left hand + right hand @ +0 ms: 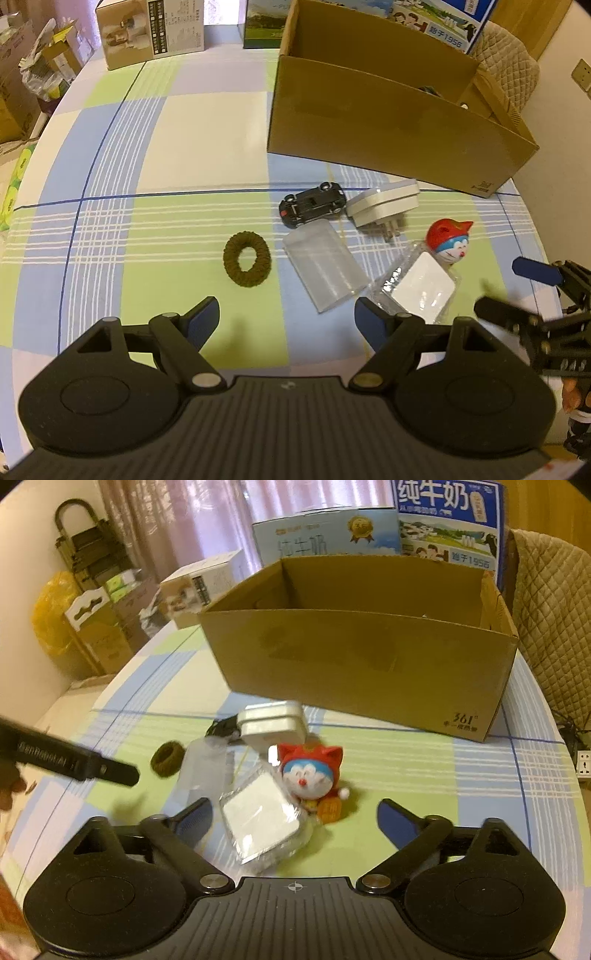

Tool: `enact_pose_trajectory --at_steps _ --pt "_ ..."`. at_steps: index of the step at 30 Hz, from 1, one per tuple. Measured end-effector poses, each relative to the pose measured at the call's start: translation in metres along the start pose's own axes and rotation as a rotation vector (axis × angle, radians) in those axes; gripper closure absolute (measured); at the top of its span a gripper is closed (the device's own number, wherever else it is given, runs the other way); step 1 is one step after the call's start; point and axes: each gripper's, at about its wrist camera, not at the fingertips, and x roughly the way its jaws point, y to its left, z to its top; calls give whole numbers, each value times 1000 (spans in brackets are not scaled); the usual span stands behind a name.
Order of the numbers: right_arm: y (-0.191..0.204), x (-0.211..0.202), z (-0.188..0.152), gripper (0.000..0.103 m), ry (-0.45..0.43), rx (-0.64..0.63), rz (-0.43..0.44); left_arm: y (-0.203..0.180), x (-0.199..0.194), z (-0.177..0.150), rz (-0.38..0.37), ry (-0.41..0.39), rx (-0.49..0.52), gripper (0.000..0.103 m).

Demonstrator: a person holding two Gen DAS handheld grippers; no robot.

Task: Organize objects
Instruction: 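Move the left tool toward the brown hair tie while the right tool approaches the Doraemon figure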

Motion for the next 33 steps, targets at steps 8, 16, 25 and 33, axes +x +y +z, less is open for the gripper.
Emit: enact_pose_trajectory --at_steps 8,16,25,33 --pt "3 26 14 31 -32 5 -80 7 13 11 49 -20 -4 26" --pt "6 48 16 32 -29 6 -129 15 26 18 61 -4 -13 26" --pt "0 60 16 56 -28 28 -144 18 40 26 71 8 -5 27" --pt "-13 52 15 56 -39 76 -152 24 50 28 79 10 3 27"
